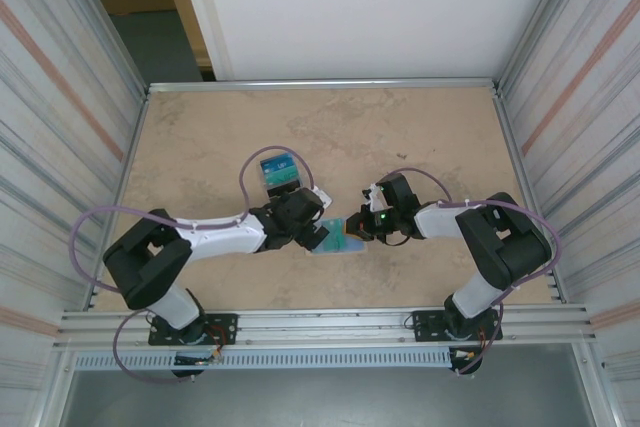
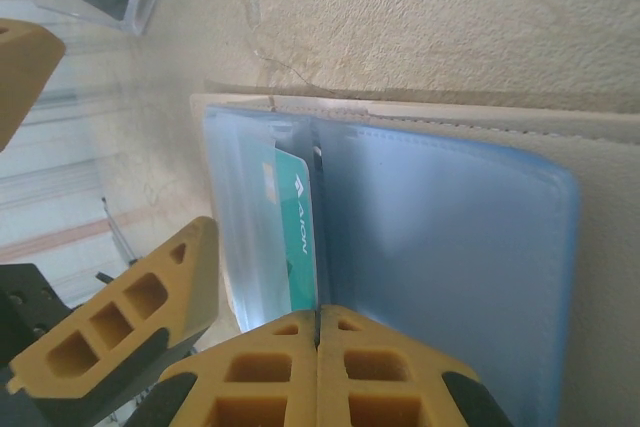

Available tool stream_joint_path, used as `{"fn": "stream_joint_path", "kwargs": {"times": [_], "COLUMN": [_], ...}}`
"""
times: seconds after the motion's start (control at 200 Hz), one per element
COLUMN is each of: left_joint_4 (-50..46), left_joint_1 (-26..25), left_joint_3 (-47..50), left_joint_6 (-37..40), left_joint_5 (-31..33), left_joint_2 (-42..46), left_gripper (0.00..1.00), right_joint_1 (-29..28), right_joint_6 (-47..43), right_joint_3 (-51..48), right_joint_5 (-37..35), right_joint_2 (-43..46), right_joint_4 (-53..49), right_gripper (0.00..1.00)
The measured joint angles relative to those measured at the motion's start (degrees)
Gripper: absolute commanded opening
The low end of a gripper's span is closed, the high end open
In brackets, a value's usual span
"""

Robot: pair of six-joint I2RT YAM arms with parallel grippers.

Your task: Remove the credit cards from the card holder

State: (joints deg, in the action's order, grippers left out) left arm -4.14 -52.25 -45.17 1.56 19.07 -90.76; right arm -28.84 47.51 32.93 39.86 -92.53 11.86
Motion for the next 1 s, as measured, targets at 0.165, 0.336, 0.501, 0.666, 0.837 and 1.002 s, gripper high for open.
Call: {"fn": "stream_joint_path", "kwargs": {"times": [0.165,0.336,0.501,0.666,0.837,1.002], "left_joint_4": [-0.1,0.1,0.1,0.1,0.1,0.2], "left_joint_1": [0.0,-0.3,-0.4,-0.4,-0.4,-0.5], "left_joint_3": [-0.5,-0.7,-0.9,-0.9,-0.9,-1.0], "left_joint_6": [0.3,0.4,0.3,0.3,0.1,-0.1], "left_joint_5": [0.0,0.1,0.2,0.3,0.3,0.3], "left_joint_2": [-1.6,-2.1,-2.3,-2.3,-2.4,-2.6], "left_gripper": [0.99,0.99,0.99,0.99,0.99,0.99], "right_joint_1": [0.0,0.0,0.1,0.1,0.1,-0.9], "right_joint_6": [0.0,0.0,-0.1,-0.2,0.0,0.0], "right_joint_3": [0.0,0.0,0.0,0.0,0.0,0.0], "right_joint_5": [-0.2,-0.6,-1.2,-1.7,-2.1,-2.5], "right_joint_2": [0.0,0.3,2.0,3.3,4.0,5.0], "right_joint_4": [0.0,-0.5,-1.7,-2.1,-2.0,-1.6], "right_gripper": [0.02,0.02,0.02,0.05,0.16,0.22]}}
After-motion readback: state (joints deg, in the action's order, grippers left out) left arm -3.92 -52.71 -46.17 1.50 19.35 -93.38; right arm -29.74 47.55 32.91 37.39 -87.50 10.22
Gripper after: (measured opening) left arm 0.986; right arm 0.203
